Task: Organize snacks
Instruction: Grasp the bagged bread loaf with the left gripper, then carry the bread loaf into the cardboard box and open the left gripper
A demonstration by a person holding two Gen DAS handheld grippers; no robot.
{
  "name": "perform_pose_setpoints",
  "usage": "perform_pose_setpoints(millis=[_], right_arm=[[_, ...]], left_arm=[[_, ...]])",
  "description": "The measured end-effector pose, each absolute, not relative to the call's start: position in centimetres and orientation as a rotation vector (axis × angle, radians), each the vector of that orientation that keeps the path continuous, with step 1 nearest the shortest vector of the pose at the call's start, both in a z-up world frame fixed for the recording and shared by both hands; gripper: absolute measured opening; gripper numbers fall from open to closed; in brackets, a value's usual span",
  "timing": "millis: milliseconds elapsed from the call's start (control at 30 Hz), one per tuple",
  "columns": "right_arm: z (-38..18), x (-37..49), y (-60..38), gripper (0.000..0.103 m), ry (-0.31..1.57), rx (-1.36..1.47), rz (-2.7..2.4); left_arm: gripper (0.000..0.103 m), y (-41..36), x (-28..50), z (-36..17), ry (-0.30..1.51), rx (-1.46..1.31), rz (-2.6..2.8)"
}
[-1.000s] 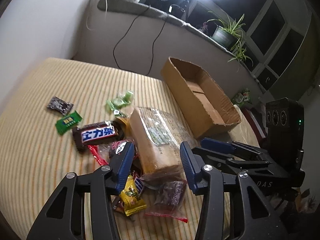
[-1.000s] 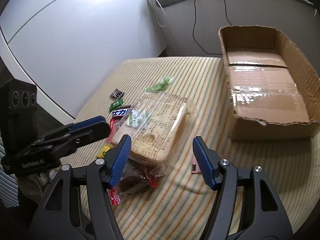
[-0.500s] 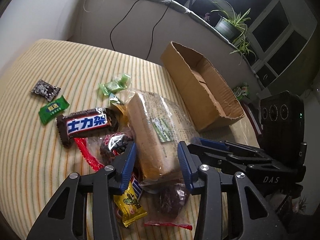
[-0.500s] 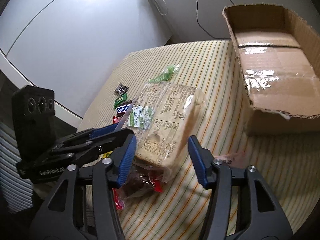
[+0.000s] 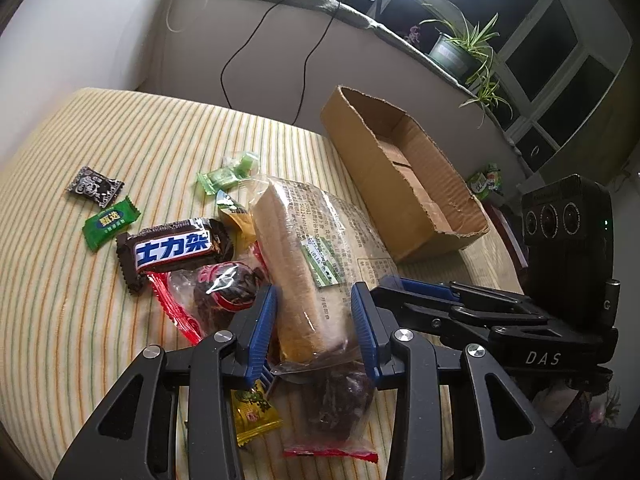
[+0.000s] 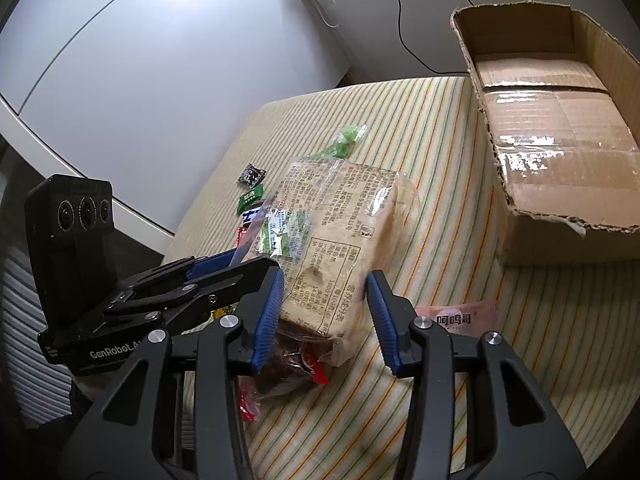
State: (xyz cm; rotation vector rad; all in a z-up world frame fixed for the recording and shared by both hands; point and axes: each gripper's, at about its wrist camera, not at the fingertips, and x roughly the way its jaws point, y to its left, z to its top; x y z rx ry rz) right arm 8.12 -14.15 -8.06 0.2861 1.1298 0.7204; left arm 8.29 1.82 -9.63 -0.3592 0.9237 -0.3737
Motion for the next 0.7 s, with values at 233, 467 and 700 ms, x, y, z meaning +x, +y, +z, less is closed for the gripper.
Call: perform_pose_setpoints(millis=[233, 467, 700], right_arm=[[-7.4, 7.4, -15.1, 0.046, 1.095, 0.287, 0.725], [-5.7, 7.0, -16.1, 0.045, 1.054, 0.289, 0.729], [-4.0, 6.7, -17.7, 0.045, 1.005, 0.298, 0.725]], left_arm=[[0.036, 1.6, 7.5, -8.3, 0.889, -0.339, -0.371], [0.036, 0.8, 7.3, -7.0, 0.86, -0.32, -0.37], [0.036, -0.7, 7.8, -5.3, 0.828, -0.283, -0.377]])
